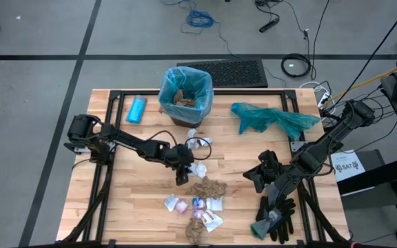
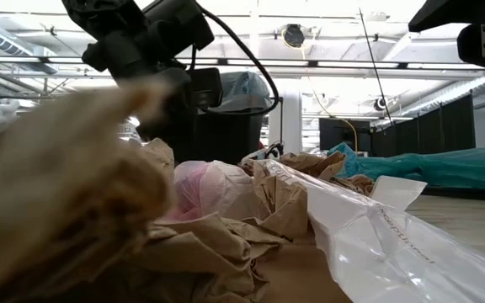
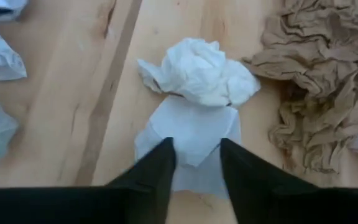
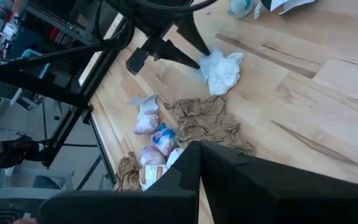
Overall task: Place trash/remove bag and relplace
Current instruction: Put the white paper trash into the trash bin, then put the blue plastic trash into the trash bin
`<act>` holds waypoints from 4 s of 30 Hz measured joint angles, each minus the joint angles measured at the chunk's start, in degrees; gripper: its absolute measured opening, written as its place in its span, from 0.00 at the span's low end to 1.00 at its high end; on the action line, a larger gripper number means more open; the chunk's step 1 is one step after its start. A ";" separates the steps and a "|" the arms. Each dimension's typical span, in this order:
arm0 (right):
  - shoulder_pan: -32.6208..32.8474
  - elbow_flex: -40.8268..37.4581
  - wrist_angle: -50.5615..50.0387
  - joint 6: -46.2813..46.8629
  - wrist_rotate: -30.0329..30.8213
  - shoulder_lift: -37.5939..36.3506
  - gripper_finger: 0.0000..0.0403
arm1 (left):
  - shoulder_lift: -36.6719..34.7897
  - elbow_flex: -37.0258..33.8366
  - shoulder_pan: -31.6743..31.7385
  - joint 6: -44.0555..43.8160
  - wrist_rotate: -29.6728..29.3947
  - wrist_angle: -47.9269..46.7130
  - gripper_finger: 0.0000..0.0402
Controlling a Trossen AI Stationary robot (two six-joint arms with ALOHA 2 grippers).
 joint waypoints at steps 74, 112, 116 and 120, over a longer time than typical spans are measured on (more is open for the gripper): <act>-24.73 -19.80 8.53 -24.54 -24.30 -16.64 0.00 | -16.16 32.48 31.41 6.58 -10.86 -26.34 0.01; -50.31 -19.82 5.36 -51.11 -54.57 -24.00 0.00 | -18.61 32.41 9.27 -22.12 -15.37 -30.94 0.37; -50.27 -19.82 5.38 -51.91 -54.65 -24.00 0.00 | -14.85 32.41 8.33 -26.01 -13.52 -30.72 0.38; -50.27 -19.82 5.42 -51.18 -54.66 -24.00 0.00 | -10.63 32.41 8.41 -29.62 -9.74 -32.18 0.43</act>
